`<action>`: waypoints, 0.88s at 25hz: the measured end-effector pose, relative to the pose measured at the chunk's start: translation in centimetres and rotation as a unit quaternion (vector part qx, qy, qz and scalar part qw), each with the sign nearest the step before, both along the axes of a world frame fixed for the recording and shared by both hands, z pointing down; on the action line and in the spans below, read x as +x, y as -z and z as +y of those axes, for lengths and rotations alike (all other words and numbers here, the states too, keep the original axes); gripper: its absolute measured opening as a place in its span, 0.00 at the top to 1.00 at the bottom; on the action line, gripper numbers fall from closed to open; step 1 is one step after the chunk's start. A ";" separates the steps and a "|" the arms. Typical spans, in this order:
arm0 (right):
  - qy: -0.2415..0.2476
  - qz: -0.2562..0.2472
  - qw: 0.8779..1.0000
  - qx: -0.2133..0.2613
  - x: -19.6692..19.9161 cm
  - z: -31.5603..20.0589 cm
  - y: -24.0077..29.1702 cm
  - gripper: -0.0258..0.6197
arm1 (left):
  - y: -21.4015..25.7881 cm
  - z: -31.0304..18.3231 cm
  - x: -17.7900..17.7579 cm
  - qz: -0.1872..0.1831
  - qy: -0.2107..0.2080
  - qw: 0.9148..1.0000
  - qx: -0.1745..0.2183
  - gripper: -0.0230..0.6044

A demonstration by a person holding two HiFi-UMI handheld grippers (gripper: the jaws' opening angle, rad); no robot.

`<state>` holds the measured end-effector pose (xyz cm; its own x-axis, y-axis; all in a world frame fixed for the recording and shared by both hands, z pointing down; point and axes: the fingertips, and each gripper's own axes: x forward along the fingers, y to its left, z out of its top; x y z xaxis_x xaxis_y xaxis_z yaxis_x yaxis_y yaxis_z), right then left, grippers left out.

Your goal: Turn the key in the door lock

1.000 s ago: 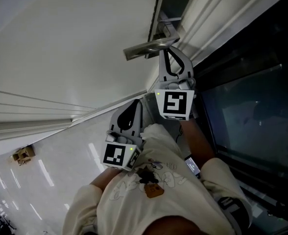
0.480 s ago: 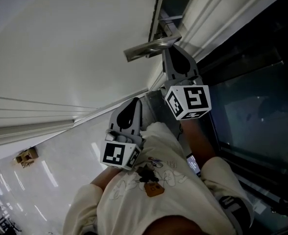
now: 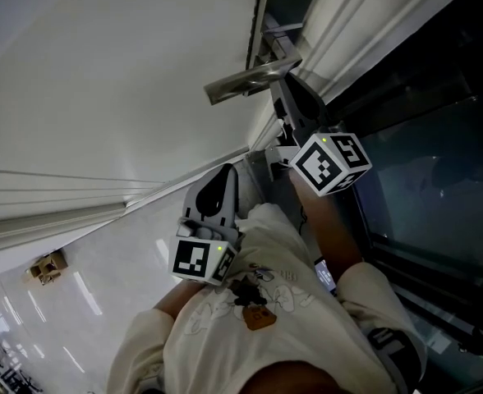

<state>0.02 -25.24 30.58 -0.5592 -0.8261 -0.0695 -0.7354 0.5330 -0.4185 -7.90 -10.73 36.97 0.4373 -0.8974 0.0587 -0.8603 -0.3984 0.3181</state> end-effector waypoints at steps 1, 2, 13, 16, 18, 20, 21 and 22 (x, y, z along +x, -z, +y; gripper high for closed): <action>0.003 -0.012 1.000 -0.006 0.0 0.0 0.0 0.93 | 0.0 0.0 0.0 0.000 -0.001 1.000 0.000 0.96; 0.005 -0.024 1.000 -0.012 0.1 0.0 0.0 0.93 | -0.1 0.0 0.0 0.000 -0.001 1.000 -0.001 0.96; 0.059 -0.220 0.968 -0.101 0.4 -0.5 -0.5 0.91 | -0.3 0.3 -0.1 0.000 -0.001 1.000 -0.001 0.96; 0.060 -0.263 0.954 -0.127 0.8 -0.6 -1.1 0.91 | -0.2 0.4 -0.1 0.000 0.000 1.000 0.000 0.96; 0.066 -0.308 0.937 -0.153 0.9 -0.6 -1.4 0.91 | -0.3 0.5 -0.1 0.000 0.002 1.000 -0.001 0.96; 0.073 -0.357 0.914 -0.179 0.8 -0.6 -1.6 0.91 | -0.5 0.7 0.0 0.000 0.002 1.000 -0.003 0.96; 0.077 -0.378 0.903 -0.190 0.8 -0.6 -1.7 0.91 | -0.5 0.7 0.0 0.000 0.003 1.000 -0.003 0.96; 0.080 -0.396 0.893 -0.199 0.8 -0.6 -1.7 0.91 | -0.5 0.8 0.0 0.000 0.003 1.000 -0.003 0.96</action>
<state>0.80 -25.86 32.28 -0.5773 -0.7879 -0.2145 -0.0524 0.2979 -0.9532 -7.87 -9.94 37.48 0.4316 -0.8998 0.0642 -0.8627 -0.3910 0.3207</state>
